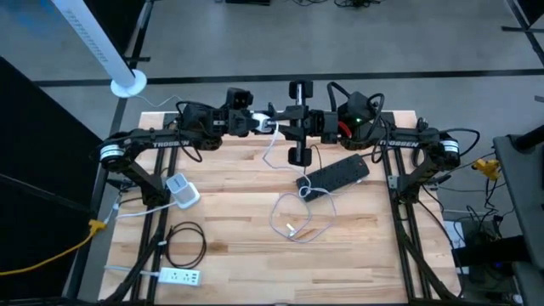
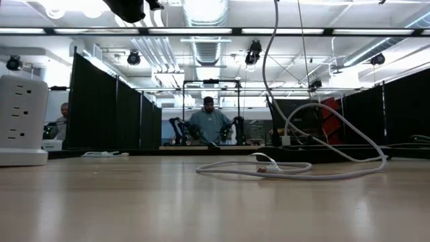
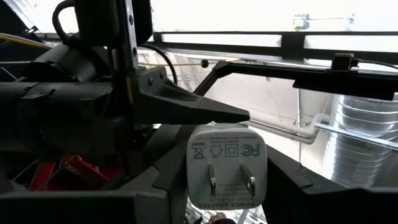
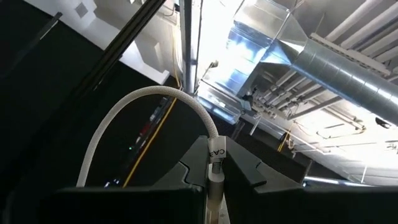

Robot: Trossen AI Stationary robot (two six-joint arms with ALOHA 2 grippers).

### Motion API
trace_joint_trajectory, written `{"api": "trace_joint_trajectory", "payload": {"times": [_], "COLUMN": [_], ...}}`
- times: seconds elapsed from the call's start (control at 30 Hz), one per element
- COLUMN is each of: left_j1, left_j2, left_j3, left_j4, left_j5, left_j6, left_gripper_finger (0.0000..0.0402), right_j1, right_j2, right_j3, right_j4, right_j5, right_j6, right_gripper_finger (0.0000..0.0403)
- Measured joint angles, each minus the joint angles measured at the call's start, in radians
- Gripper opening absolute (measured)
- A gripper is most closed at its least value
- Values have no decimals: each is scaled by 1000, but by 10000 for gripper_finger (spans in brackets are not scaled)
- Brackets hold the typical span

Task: Insert USB
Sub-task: Insert the top white charger cable into the white charger adapter

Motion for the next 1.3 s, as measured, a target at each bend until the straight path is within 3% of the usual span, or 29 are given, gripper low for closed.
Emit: {"api": "trace_joint_trajectory", "payload": {"times": [0.9, 1.13, 1.3], "left_j1": [1, 83, 156], "left_j2": [0, -25, -58], "left_j3": [0, 0, -2], "left_j4": [-16, 4, -23], "left_j5": [37, 79, 172], "left_j6": [13, 39, 78], "left_gripper_finger": [129, 129, 129], "right_j1": [-3, 18, 39], "right_j2": [0, -14, -67], "right_j3": [0, 7, 9], "right_j4": [-23, -30, -93], "right_j5": [10, 27, 63], "right_j6": [-60, -51, -29], "right_gripper_finger": [14, 14, 14]}}
